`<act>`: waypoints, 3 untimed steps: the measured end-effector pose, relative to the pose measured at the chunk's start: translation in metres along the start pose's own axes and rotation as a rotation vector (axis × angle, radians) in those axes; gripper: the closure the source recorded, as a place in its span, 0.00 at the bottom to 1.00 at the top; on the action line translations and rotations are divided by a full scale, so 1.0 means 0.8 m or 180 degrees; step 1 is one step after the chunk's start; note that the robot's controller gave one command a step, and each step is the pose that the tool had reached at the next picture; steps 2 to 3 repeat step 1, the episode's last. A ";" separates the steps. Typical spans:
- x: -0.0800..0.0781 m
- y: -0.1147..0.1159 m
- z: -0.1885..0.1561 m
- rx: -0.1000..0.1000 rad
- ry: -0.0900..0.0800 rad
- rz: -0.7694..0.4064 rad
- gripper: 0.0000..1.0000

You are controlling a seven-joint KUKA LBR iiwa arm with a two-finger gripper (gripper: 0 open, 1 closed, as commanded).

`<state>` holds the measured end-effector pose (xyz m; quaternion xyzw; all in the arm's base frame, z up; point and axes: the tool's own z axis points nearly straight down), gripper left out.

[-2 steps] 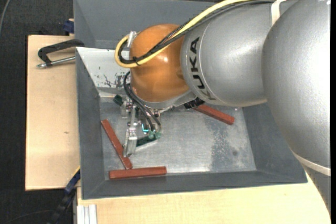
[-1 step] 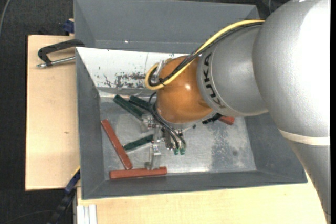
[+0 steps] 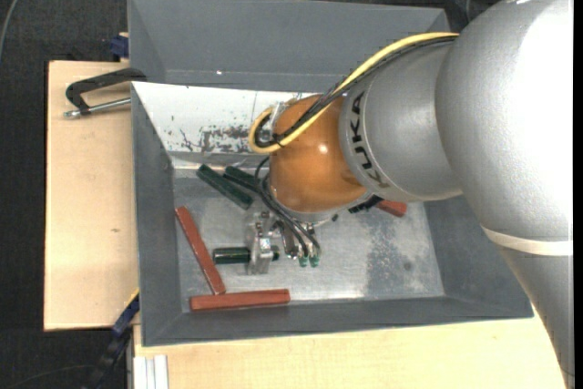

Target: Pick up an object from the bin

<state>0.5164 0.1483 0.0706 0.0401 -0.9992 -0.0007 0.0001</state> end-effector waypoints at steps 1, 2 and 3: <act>-0.060 0.024 -0.249 -0.0002 -0.0053 -0.0874 1.00; -0.060 0.024 -0.249 -0.0002 -0.0053 -0.0874 1.00; -0.060 0.024 -0.249 -0.0002 -0.0053 -0.0874 1.00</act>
Offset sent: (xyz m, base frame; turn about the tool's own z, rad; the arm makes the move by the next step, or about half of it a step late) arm 0.0439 0.0211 0.1936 -0.2741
